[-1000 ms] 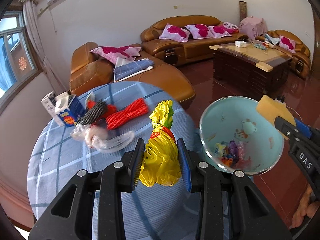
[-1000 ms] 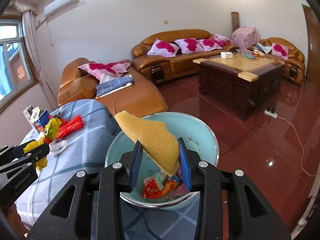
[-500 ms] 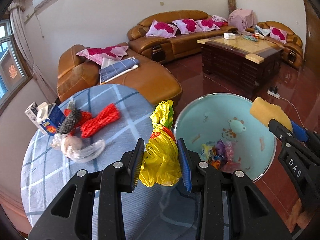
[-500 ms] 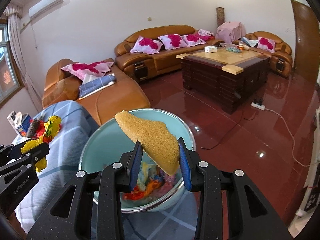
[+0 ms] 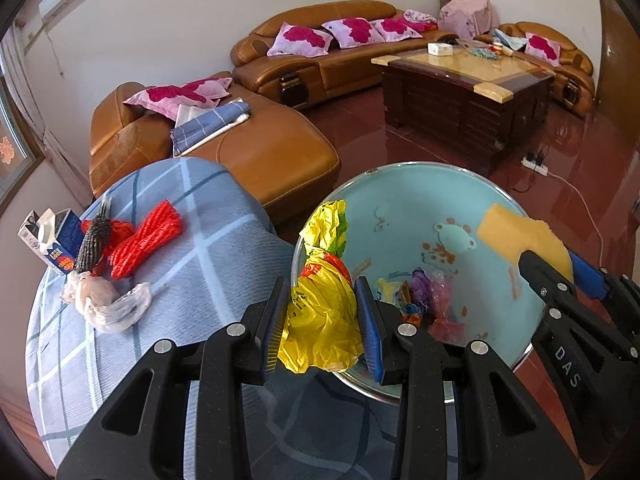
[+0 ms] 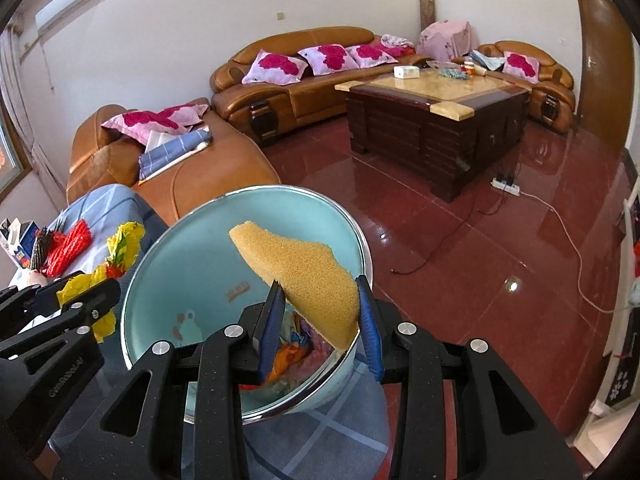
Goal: Collect trash
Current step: 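Open the right gripper over the bucket to drop the yellow sponge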
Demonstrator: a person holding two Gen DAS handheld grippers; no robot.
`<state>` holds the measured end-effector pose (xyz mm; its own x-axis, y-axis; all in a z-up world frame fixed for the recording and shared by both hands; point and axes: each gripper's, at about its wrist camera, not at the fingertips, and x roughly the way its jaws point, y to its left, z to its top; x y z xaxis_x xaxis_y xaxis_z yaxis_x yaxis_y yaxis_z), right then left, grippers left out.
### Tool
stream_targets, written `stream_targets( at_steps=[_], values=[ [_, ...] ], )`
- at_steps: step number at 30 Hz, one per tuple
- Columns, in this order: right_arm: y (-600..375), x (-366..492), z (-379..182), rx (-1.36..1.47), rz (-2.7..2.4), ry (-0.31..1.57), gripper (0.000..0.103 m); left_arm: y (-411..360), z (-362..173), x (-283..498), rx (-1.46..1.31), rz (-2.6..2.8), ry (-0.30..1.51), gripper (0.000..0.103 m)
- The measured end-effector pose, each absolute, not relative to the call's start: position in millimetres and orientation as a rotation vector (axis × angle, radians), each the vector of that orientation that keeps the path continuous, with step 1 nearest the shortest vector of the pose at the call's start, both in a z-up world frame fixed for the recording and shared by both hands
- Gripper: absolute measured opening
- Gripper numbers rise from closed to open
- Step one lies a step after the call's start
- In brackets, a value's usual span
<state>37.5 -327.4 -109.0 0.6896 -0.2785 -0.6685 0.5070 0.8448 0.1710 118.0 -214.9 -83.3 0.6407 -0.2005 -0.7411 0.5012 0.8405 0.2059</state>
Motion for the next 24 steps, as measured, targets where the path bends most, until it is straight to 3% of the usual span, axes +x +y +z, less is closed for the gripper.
stream_targets(
  at_steps=[24],
  values=[
    [-346.4, 27.7, -104.7, 0.449, -0.477, 0.610, 0.046, -227.6, -97.4, 130.4, 0.439, -0.398, 0.815, 0.036]
  ],
)
